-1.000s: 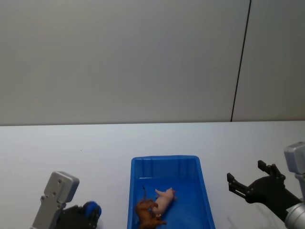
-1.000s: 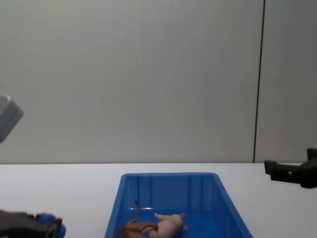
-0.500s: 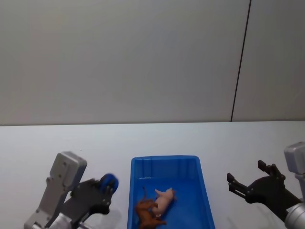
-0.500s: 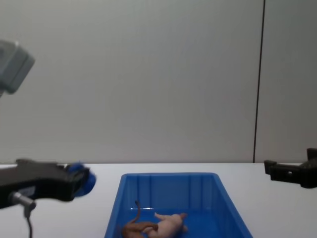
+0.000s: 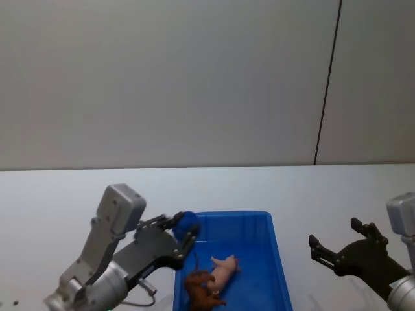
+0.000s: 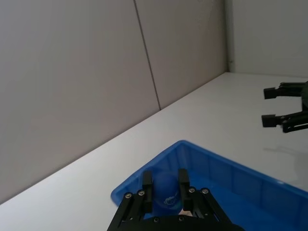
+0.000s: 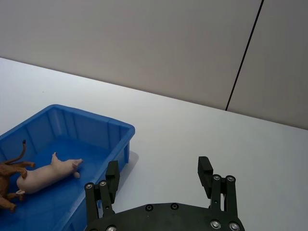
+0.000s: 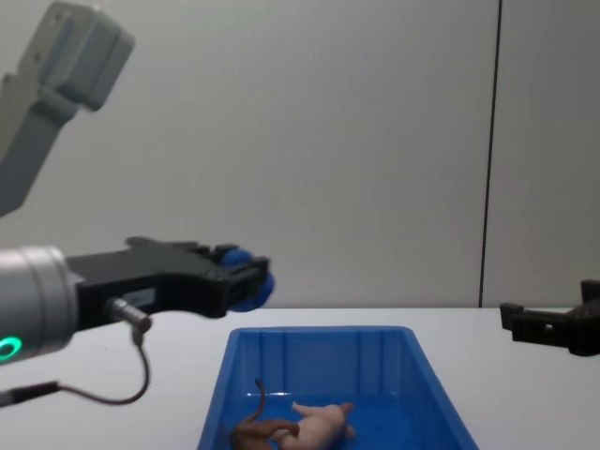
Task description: Pick up the two dolls from the table and place them into the box.
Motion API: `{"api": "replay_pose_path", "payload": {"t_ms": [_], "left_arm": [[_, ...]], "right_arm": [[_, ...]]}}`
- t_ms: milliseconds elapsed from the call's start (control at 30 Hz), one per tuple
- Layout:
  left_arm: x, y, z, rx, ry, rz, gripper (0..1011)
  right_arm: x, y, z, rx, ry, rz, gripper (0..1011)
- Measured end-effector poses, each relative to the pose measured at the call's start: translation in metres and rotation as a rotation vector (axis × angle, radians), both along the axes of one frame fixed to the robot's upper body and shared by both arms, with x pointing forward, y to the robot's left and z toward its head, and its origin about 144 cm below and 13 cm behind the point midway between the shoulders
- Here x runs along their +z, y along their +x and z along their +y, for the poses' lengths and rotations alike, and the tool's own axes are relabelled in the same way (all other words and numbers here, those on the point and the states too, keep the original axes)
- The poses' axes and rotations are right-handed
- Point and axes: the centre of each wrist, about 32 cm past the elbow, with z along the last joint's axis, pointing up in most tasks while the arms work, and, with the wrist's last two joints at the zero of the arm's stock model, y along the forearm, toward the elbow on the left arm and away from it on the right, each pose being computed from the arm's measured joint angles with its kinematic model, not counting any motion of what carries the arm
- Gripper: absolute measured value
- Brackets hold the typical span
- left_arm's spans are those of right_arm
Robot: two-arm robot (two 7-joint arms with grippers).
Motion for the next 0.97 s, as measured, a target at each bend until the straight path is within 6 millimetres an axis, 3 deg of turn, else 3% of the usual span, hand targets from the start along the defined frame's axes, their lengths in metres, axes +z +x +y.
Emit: {"api": "replay_pose_path", "payload": {"t_ms": [667, 800, 967], "left_arm": [[0.009, 0.036, -0.023, -0.198, -0.02, -0.035, 940], [0.01, 0.038, -0.025, -0.213, -0.021, -0.037, 1001], [0.011, 0.04, -0.026, -0.227, -0.022, -0.039, 1001]], "right_arm": [[0.0, 0.0, 0.0, 0.0, 0.0, 0.0, 1001], [0.0, 0.0, 0.0, 0.0, 0.0, 0.0, 1001], [0.0, 0.0, 0.0, 0.0, 0.0, 0.0, 1001]]}}
